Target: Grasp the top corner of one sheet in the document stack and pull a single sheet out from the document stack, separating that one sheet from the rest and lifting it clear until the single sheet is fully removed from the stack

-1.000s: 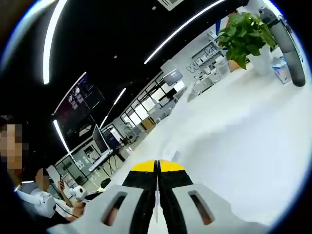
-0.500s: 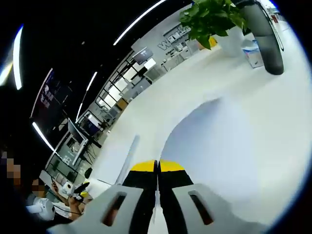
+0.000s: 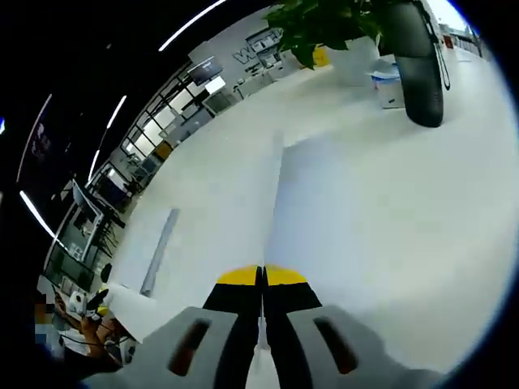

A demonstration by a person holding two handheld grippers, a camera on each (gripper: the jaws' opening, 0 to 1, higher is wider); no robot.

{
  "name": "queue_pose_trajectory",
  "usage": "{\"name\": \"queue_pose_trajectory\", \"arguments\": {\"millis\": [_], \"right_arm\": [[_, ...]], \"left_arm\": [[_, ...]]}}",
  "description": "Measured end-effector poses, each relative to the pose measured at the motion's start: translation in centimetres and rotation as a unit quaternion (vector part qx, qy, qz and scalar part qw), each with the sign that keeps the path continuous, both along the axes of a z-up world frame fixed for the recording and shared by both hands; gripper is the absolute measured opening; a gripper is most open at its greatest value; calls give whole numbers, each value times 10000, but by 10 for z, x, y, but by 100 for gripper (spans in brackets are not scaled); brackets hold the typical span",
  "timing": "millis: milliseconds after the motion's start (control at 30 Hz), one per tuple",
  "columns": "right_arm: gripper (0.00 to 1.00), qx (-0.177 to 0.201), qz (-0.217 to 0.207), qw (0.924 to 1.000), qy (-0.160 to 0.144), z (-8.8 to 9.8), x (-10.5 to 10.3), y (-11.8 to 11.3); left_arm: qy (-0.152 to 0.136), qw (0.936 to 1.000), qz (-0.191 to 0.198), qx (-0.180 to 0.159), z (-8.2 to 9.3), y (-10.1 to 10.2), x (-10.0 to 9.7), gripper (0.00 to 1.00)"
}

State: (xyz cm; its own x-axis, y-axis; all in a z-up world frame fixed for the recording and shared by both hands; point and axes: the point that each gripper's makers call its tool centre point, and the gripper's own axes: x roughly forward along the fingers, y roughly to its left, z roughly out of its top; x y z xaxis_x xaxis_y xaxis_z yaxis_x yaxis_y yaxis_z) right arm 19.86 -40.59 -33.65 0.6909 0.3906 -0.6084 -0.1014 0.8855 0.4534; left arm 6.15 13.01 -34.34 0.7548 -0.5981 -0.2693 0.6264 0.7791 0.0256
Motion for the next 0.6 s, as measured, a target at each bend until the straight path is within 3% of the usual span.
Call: {"name": "queue_pose_trajectory", "arguments": {"millis": [133, 267, 433, 600], "right_arm": [[2, -956, -56, 9954, -7, -11, -2, -11], [2, -1094, -99, 9939, -86, -8, -2, -10], [2, -1252, -174, 9919, -105, -8, 16, -43], [2, -1400, -117, 9901, -52, -13, 19, -51]], "left_arm": [[-17, 9999, 11, 150, -1, 0, 2, 48], [-5, 9999, -19, 124, 0, -1, 2, 48], [-11, 10000, -22, 67, 0, -1, 1, 48], [45, 10000, -9, 73, -3, 0, 0, 48]]}}
